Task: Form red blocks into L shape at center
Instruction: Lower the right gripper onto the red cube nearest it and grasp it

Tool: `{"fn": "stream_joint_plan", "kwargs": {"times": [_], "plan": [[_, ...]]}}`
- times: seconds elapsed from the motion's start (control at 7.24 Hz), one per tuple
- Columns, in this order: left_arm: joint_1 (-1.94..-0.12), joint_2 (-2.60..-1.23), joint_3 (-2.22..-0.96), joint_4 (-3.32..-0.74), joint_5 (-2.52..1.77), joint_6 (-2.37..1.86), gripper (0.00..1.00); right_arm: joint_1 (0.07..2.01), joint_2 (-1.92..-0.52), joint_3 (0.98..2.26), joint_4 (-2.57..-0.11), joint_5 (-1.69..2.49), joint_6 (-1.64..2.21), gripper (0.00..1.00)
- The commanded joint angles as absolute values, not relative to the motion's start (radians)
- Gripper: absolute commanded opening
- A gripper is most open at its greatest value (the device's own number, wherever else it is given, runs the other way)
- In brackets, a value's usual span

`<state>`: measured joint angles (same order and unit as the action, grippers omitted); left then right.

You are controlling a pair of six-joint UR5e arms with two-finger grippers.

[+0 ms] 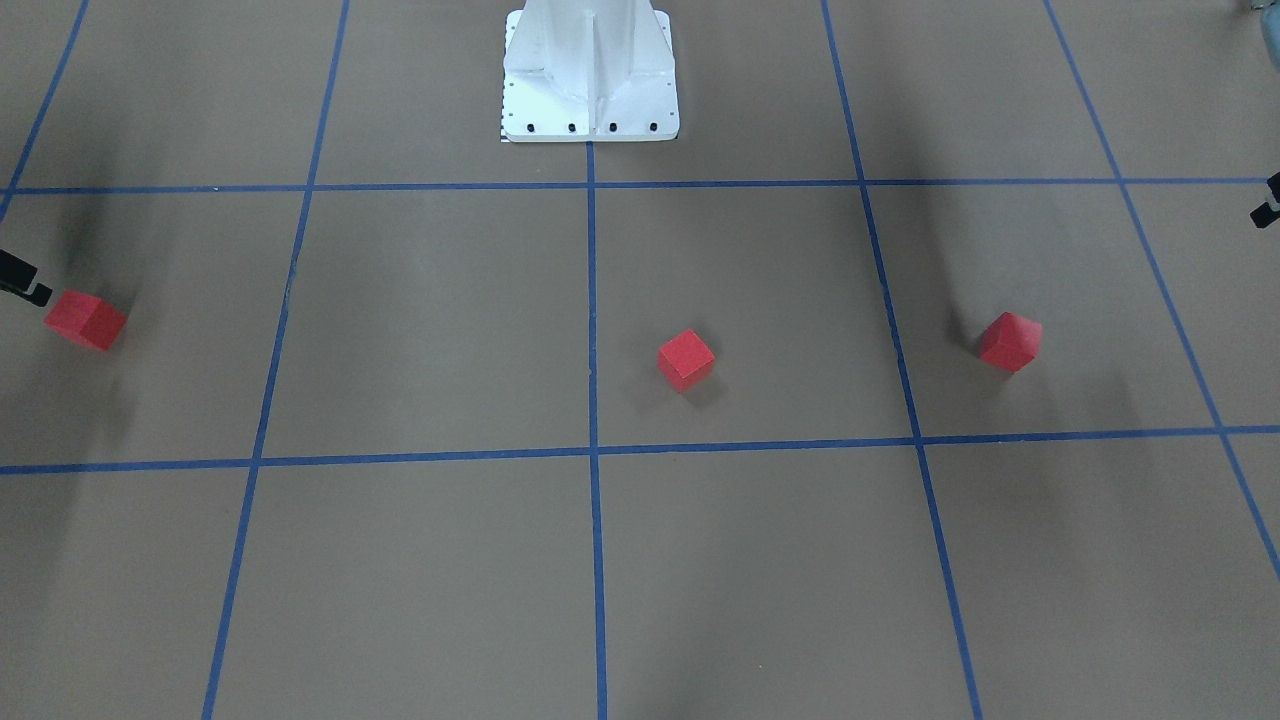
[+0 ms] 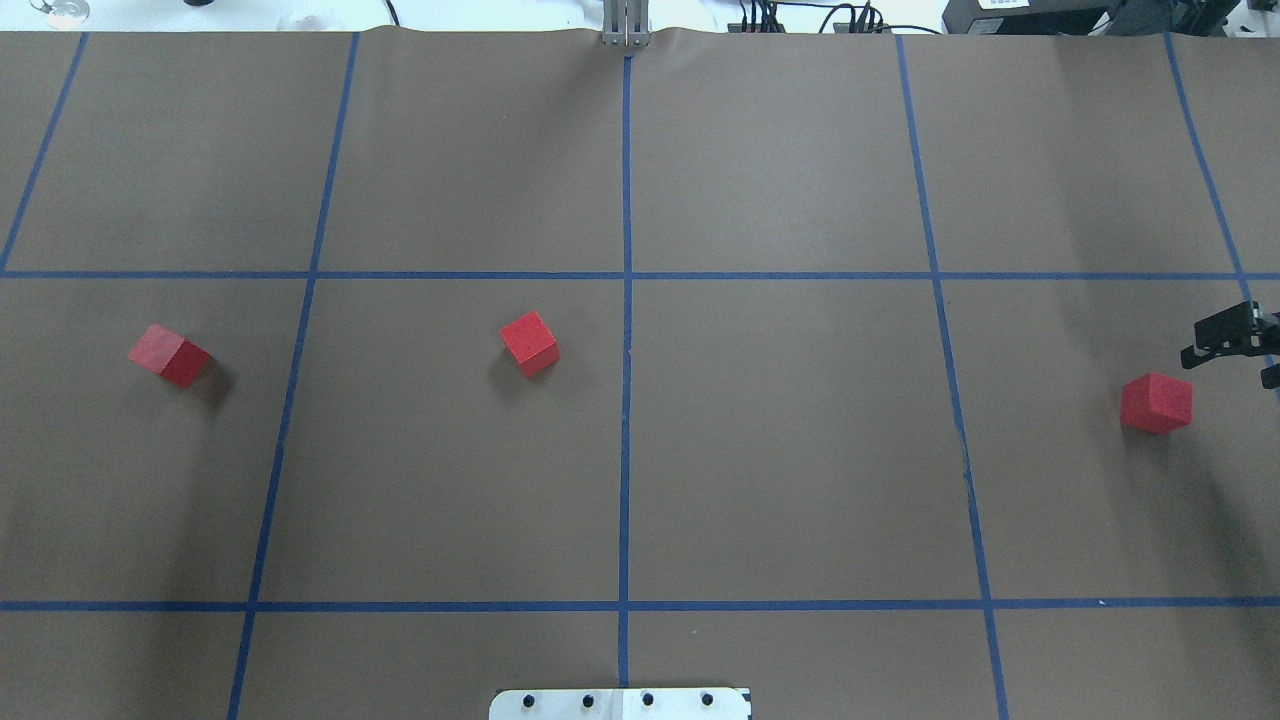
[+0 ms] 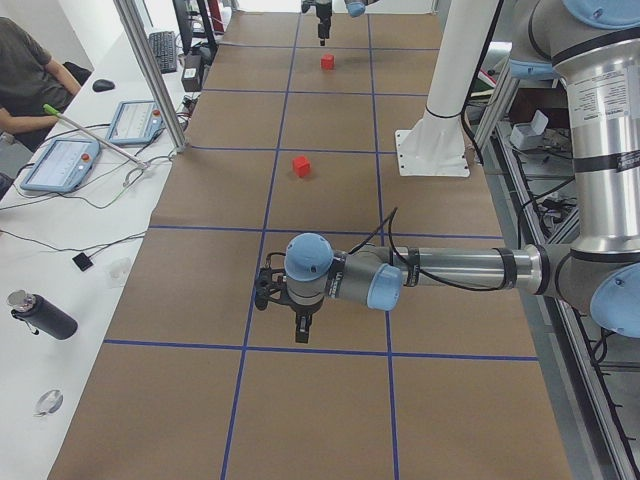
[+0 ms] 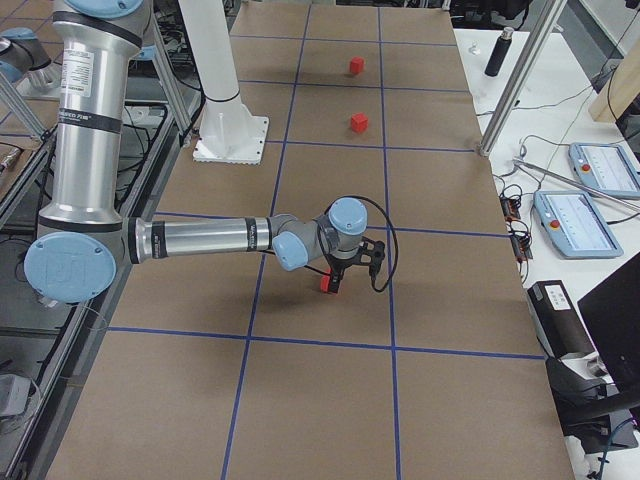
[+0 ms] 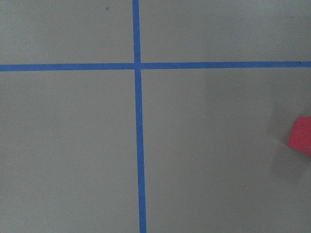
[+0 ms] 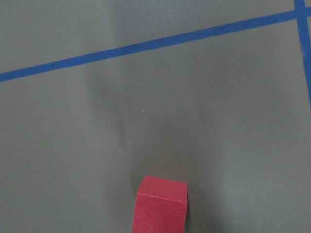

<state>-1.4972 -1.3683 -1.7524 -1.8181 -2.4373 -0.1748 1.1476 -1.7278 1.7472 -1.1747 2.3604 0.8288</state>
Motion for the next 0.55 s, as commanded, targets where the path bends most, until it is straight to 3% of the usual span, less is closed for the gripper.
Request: {"fn": "stream_joint_plan", "kwargs": {"times": [0.0, 0.41], "plan": [[-1.497, -1.368, -1.753, -1.821, -2.437, -0.175, 1.0, 1.042, -1.73, 1.749, -1.154, 2.3, 0.971, 0.98], [-1.497, -1.368, -1.752, -1.824, -2.436, -0.175, 1.0, 1.022, -1.724, 1.74, -1.154, 2.281, 0.982, 0.98]]}}
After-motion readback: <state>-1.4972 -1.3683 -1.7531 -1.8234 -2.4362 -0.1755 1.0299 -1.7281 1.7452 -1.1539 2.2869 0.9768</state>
